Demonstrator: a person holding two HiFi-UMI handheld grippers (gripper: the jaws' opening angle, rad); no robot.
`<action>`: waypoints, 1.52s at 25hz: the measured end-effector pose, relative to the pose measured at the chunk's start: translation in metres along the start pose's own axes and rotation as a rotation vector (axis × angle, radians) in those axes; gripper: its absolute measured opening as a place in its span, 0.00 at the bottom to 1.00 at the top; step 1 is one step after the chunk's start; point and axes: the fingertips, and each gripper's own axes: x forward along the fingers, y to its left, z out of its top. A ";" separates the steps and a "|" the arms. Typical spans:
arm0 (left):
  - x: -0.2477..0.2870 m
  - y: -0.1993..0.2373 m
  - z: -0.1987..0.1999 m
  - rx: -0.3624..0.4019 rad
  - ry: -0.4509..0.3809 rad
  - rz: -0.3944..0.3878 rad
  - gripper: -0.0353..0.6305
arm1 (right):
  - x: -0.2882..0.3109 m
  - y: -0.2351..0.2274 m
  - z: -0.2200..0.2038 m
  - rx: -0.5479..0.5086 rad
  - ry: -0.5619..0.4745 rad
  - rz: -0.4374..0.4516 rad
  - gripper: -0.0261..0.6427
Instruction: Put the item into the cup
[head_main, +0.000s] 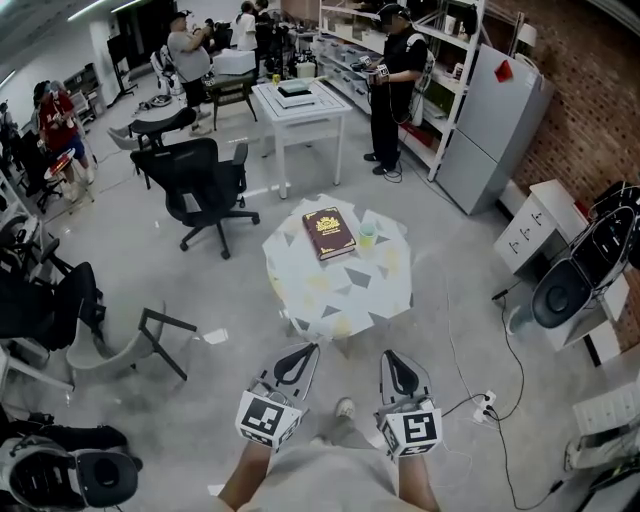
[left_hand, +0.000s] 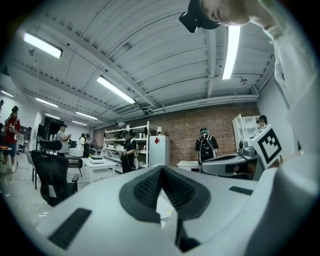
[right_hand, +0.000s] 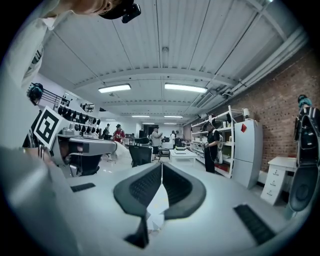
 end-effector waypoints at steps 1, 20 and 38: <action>0.008 0.002 0.002 0.004 -0.001 0.002 0.07 | 0.006 -0.007 0.001 0.002 -0.001 0.000 0.06; 0.136 0.014 0.010 0.029 0.026 0.038 0.07 | 0.084 -0.112 0.003 0.039 -0.003 0.048 0.05; 0.190 0.021 0.016 0.052 0.054 0.116 0.07 | 0.128 -0.162 0.002 0.089 -0.007 0.117 0.05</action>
